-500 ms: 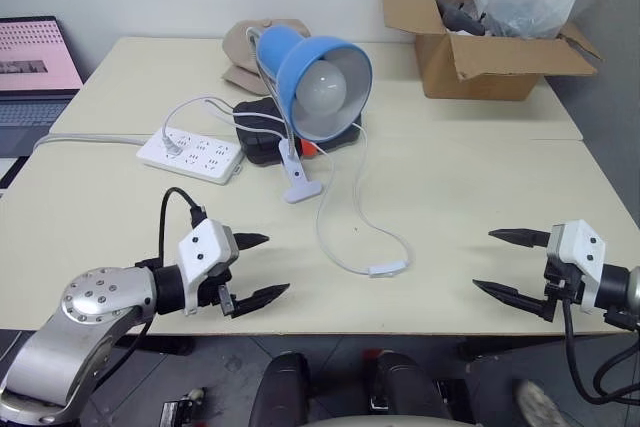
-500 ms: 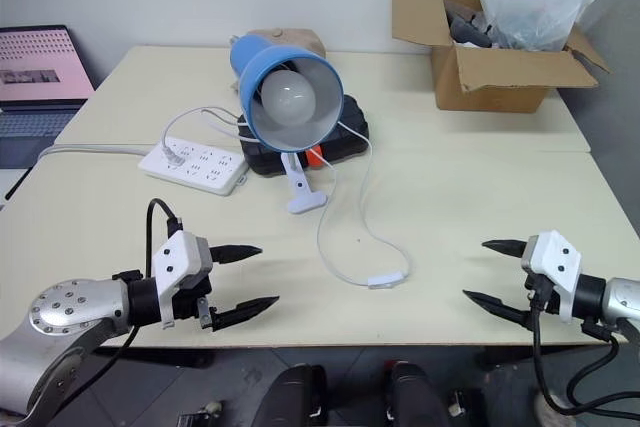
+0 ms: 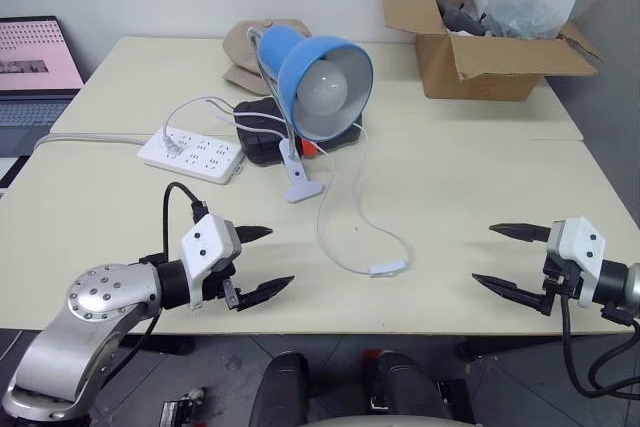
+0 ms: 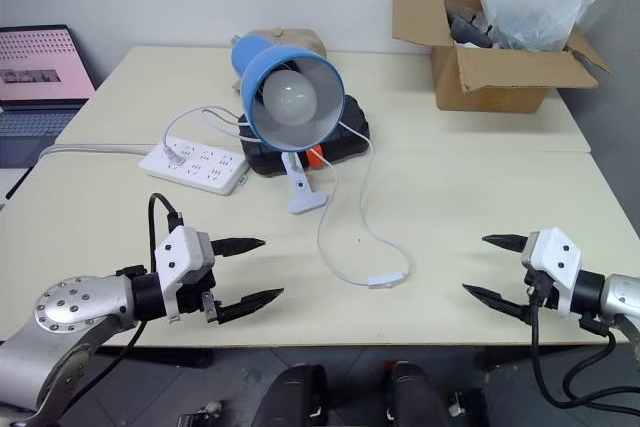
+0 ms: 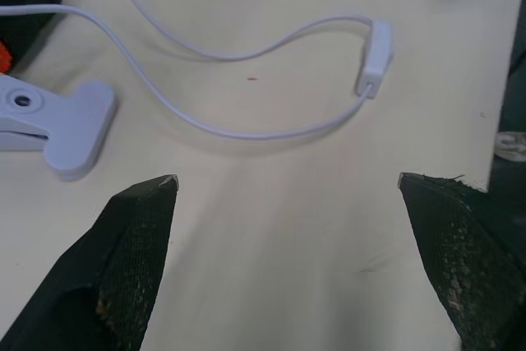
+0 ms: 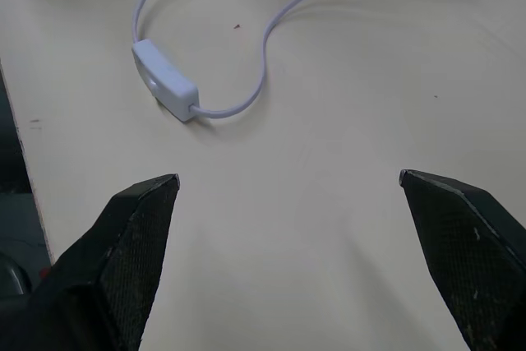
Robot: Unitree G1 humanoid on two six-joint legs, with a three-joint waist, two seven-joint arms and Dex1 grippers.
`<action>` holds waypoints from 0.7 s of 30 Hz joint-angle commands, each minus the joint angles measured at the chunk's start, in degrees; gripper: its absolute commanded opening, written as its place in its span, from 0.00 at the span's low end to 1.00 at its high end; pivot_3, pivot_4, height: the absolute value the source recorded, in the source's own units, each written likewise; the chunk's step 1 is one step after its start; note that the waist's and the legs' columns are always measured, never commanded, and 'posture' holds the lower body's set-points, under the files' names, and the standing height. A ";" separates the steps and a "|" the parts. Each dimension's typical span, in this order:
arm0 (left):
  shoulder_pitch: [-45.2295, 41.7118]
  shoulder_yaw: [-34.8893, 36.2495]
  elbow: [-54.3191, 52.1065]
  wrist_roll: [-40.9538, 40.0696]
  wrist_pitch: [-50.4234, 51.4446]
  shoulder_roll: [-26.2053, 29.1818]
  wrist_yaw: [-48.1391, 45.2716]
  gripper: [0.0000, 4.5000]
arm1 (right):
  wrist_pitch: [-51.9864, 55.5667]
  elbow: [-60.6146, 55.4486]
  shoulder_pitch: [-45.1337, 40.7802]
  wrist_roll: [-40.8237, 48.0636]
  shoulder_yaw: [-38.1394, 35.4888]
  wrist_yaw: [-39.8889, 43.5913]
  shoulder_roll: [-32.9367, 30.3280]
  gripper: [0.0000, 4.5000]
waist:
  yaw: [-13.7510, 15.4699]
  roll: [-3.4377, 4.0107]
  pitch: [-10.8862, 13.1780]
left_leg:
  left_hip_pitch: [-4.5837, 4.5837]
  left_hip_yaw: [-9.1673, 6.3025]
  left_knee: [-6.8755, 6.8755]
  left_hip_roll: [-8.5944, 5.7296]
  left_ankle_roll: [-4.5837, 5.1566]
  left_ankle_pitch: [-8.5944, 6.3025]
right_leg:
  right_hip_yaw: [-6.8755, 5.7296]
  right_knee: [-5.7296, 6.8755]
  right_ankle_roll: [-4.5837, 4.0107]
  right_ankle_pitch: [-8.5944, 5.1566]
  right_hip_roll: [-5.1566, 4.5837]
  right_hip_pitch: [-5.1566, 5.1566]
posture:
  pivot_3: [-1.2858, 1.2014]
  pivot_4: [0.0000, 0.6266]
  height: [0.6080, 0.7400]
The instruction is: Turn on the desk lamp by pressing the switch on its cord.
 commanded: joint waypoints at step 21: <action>-21.34 -31.28 16.39 16.74 -10.70 -13.94 -3.24 0.99 | 14.65 -21.16 11.99 5.47 -10.64 -3.79 -0.29 1.00 | 0.86 -0.03 -0.08 | -0.02 -0.05 0.15 -0.06 0.02 0.01 | 0.04 0.04 0.15 0.09 0.03 0.06 | 0.52 0.24 1.00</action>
